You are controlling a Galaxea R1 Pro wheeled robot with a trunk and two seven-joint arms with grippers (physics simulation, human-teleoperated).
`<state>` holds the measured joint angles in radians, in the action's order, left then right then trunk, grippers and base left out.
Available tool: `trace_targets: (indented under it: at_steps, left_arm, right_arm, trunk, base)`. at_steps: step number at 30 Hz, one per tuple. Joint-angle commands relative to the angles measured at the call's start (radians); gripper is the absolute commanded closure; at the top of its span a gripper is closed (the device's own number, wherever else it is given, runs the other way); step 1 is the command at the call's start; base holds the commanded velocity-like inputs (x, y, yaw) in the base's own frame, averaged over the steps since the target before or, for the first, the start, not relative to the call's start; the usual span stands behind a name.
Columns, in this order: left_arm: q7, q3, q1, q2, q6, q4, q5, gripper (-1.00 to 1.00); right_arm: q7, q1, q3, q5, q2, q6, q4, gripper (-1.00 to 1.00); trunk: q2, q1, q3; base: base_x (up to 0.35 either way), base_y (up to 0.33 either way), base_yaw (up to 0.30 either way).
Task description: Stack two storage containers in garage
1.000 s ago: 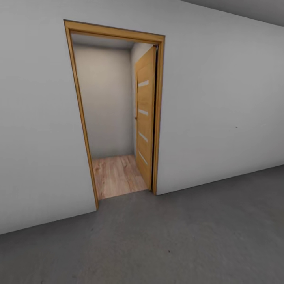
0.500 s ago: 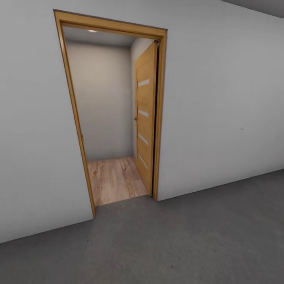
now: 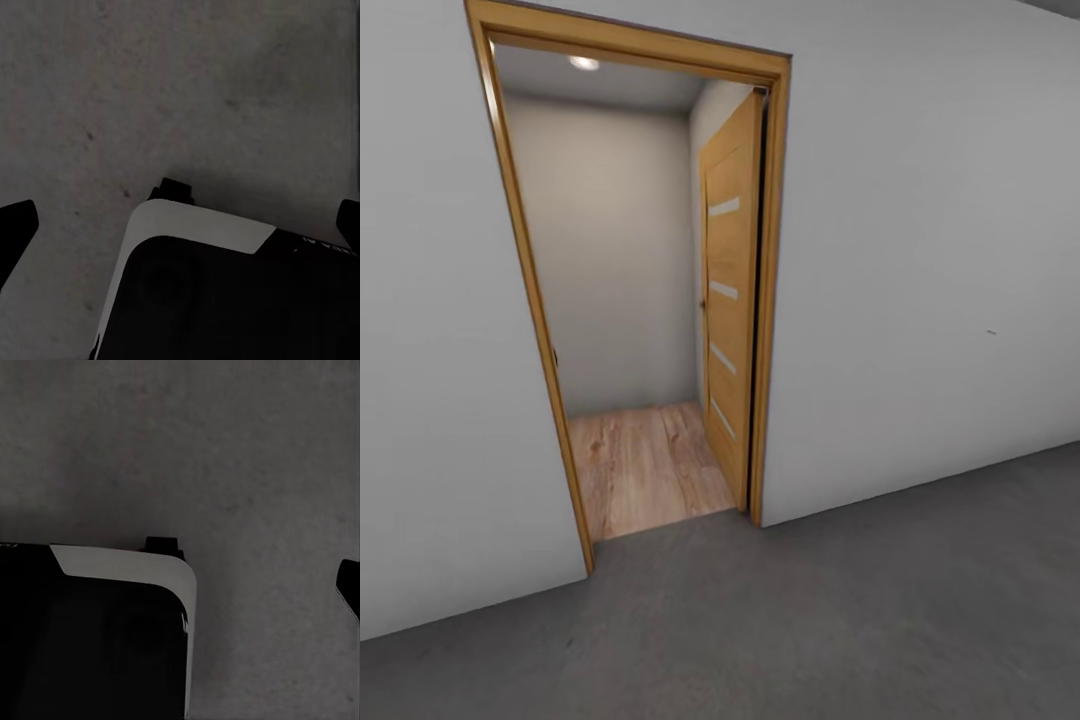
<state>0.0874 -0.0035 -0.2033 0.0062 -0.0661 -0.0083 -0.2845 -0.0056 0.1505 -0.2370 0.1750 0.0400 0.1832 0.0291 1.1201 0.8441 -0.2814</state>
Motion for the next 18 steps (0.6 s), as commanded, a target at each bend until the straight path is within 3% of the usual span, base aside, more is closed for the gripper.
trace_targets:
  at_steps: [1,14,18]
  left_arm:
    - [0.002,0.0,-0.001,0.0,-0.003,0.001,-0.004,-1.0]
    - [0.002,0.0,-0.001,0.0,-0.003,0.001,-0.004,-1.0]
    - [0.002,0.0,-0.001,0.0,-0.003,0.001,-0.003,-1.0]
  right_arm:
    - [-0.001,0.001,-0.009,0.009,0.0,0.006,0.003,-1.0]
    - [-0.001,0.001,-0.008,0.009,0.001,0.009,0.004,-1.0]
    - [-0.001,0.001,-0.008,0.01,0.001,0.011,0.003,-1.0]
  trunk:
    - [0.001,0.001,-0.001]
    - [0.001,0.001,-0.001]
    - [0.001,0.001,-0.001]
  base:
    - [0.322,0.0,0.0]
    - [0.322,0.0,0.0]
    - [0.322,0.0,0.127]
